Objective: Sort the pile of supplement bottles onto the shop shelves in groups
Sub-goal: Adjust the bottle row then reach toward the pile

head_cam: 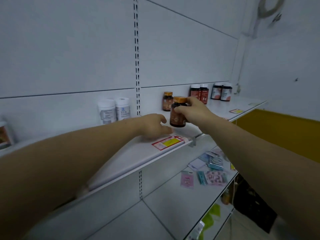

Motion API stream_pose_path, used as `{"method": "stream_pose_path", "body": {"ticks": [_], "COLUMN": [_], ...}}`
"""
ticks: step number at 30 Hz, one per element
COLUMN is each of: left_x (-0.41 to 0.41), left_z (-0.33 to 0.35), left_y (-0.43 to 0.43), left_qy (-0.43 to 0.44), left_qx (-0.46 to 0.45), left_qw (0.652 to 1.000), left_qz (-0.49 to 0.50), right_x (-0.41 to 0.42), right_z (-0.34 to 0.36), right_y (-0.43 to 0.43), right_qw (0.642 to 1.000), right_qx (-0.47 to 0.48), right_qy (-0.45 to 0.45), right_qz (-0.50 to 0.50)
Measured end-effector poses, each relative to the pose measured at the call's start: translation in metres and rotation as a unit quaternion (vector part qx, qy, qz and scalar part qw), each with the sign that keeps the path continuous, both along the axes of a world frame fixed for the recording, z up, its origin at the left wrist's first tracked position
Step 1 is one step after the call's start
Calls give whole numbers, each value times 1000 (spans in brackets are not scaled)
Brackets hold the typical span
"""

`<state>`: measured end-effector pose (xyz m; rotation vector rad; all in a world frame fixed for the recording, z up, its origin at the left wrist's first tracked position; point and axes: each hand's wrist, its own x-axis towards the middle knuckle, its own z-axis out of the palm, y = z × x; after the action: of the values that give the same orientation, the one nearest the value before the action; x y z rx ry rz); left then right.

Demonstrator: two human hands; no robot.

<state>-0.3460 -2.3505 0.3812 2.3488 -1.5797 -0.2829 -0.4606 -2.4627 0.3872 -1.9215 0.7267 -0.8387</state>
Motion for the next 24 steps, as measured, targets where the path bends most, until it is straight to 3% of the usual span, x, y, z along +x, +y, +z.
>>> {"method": "stream_pose_path", "body": {"ticks": [14,18,24], "left_x": [-14,-12,-1], "left_z": [-21,-25,-24], "left_y": [-148,-153,-170], "left_qy": [-57,-53,-64], "left_qx": [159,168,146], "left_qw": [964,960,961], "left_qz": [204,218,225], "right_x": [31,51,68], "right_z": [-10,-9,-3], "right_y": [-182,-200,-222], "right_qw": [977,971,953], "right_qx": [-84,-88,-176], "right_qy": [93,99,133], "right_qz": [173,198,206]}}
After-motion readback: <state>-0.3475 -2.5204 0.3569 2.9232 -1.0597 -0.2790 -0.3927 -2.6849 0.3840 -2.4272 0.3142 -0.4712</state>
